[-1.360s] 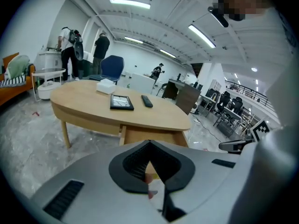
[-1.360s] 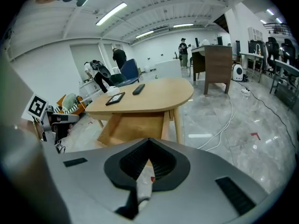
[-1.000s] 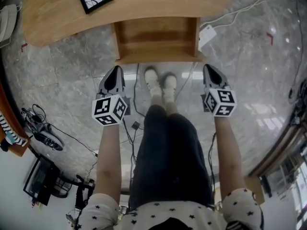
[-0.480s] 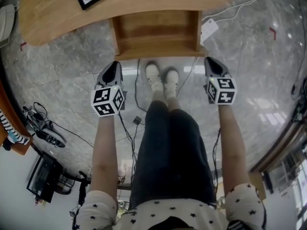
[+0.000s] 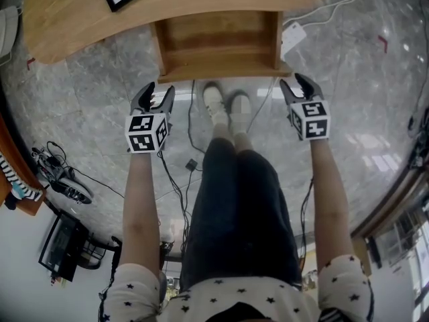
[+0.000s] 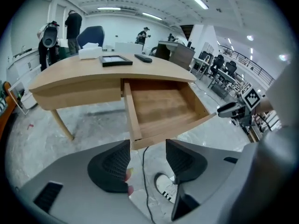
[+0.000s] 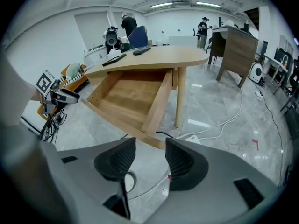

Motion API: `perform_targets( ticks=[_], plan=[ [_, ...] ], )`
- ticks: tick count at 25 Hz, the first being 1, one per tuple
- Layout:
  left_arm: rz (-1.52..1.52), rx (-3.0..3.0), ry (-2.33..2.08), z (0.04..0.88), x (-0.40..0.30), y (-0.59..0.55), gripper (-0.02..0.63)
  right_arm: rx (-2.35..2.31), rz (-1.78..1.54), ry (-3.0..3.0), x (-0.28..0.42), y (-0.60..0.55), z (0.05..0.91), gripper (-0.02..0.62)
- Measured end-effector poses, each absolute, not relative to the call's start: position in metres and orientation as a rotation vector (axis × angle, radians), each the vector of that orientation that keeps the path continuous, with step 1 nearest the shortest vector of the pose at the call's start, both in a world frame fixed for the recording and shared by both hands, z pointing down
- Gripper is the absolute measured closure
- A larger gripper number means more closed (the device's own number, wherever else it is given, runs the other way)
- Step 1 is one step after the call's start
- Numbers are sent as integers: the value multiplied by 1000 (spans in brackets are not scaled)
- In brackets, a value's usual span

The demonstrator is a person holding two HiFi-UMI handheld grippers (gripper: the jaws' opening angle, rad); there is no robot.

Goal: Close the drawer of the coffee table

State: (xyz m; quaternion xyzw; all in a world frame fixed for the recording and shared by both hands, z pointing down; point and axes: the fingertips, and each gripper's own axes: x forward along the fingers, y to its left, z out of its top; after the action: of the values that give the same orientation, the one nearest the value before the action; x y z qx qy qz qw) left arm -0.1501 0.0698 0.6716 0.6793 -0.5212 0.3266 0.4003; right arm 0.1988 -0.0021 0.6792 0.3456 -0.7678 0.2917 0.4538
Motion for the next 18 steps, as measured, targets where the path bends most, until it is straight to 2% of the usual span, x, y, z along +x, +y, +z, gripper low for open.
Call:
perform_targets(
  ticks=[6,18],
  plan=[
    [974,1723,-1292,690,-159,74,327,736,656,-1862,195,1,689,337],
    [1090,1789,-1148,713,-151,62,324,590,538,-1811,187,-3,712,326]
  ],
)
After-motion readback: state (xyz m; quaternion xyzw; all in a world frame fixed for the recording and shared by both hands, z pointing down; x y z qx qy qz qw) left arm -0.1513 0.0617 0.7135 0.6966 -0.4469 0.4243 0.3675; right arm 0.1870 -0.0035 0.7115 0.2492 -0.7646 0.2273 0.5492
